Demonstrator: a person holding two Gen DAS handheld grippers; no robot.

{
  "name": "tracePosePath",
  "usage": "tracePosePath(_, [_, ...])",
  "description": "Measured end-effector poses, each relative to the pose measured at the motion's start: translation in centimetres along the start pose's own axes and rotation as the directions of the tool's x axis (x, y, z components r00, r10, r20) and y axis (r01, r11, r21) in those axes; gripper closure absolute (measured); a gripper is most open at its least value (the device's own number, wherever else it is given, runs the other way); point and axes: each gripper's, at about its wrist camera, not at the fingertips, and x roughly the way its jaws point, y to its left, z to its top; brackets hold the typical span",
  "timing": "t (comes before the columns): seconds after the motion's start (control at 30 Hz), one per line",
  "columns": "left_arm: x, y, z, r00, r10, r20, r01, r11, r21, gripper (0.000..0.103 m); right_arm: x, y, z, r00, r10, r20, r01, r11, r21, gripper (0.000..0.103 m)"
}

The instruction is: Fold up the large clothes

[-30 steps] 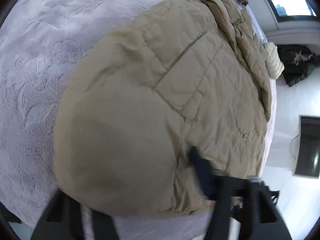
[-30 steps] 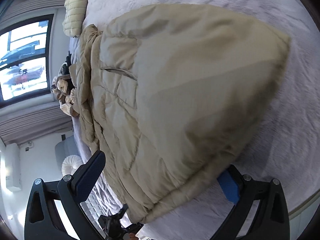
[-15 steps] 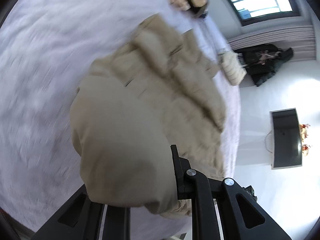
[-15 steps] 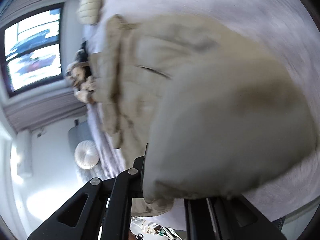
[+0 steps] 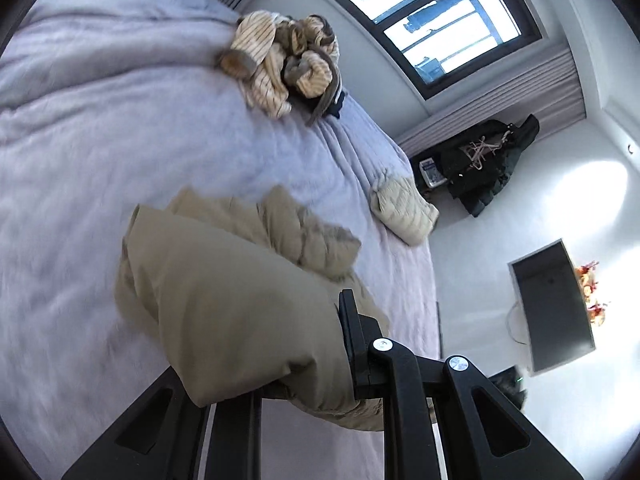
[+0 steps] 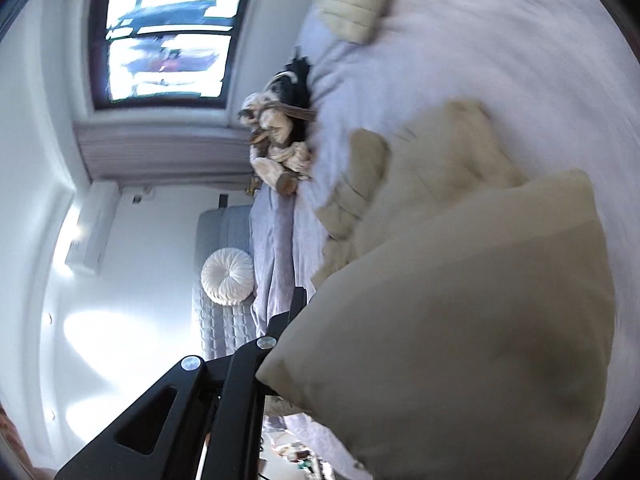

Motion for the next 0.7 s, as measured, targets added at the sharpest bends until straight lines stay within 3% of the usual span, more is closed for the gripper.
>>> tracePosePath(0.13, [3.1, -0.3, 4.0, 1.000, 0.027, 0.009, -0.027, 0.999, 0.041, 0.084, 4.0, 2.8, 5.1, 1.000, -0.021, -0.007, 0.020, 0.997, -0.080, 0.093])
tracePosePath(0.27, [7.9, 1.6, 6.7, 0.994, 0.095, -0.045, -0.092, 0.993, 0.072, 0.084, 8.0, 2.6, 8.5, 0.996, -0.087, 0.002, 0.087, 0.993, -0.086, 0.093])
tracePosePath(0.4, [13.5, 4.4, 7.8, 0.976, 0.190, -0.102, -0.179, 0.977, 0.113, 0.084, 12.0, -0.2, 10.4, 0.984, -0.175, -0.010, 0.174, 0.983, -0.058, 0.093])
tracePosePath(0.57, [19.5, 7.2, 9.0, 0.966, 0.219, -0.141, -0.205, 0.973, 0.109, 0.084, 15.9, -4.6, 12.2, 0.965, -0.262, 0.012, 0.262, 0.965, -0.019, 0.093])
tracePosePath(0.7, [22.1, 7.6, 9.1, 0.950, 0.267, -0.164, -0.249, 0.961, 0.123, 0.083, 18.0, -7.9, 13.1, 0.950, -0.313, 0.011, 0.312, 0.949, 0.033, 0.093])
